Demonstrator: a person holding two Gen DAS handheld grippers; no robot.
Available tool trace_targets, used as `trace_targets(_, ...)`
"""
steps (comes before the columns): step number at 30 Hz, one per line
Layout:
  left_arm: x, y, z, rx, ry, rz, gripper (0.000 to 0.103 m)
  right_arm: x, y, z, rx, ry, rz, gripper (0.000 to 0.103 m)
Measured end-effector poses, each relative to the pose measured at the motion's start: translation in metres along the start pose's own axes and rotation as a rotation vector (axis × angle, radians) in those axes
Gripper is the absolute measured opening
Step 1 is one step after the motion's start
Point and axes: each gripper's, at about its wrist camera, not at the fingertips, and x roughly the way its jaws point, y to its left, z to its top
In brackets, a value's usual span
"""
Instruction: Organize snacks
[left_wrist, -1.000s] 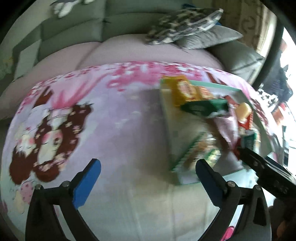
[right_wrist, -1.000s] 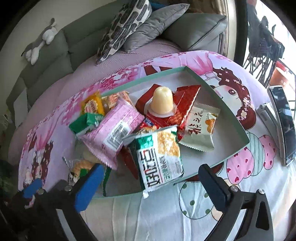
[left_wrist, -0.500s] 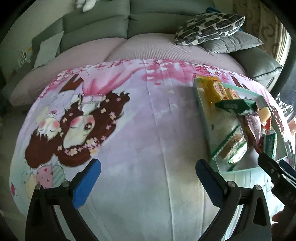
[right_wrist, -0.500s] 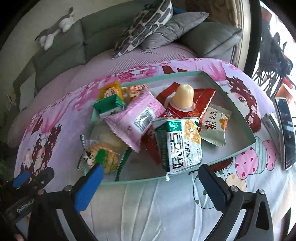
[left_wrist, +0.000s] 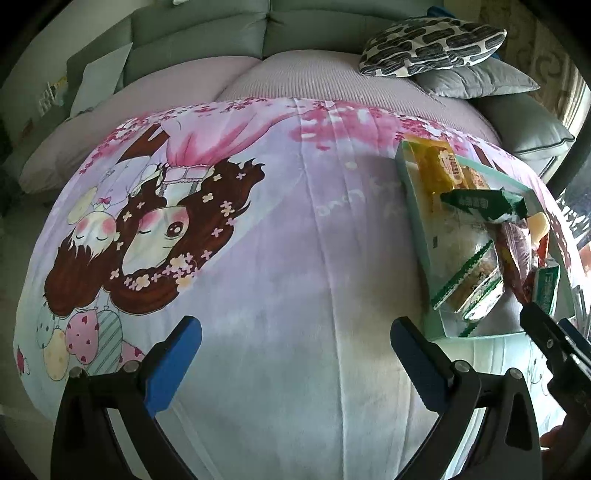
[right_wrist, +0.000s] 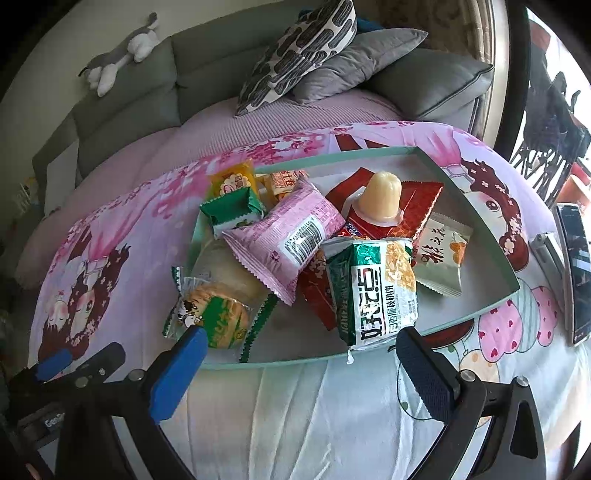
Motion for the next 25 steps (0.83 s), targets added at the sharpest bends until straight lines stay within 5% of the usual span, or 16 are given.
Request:
trace_targets(19,-0.0006,-0.0002,0.0037,0.012,0.011,0.018,0.102,0.0013,0.0046,-0.0018,-0.035,0.006,-0.004,0.103)
trace_targets(25,-0.0086,0.0013,0.0039,0.012,-0.04,0.003,0.102,0.0004,0.0017,-0.0013,-0.026,0.007,-0.008,0.103)
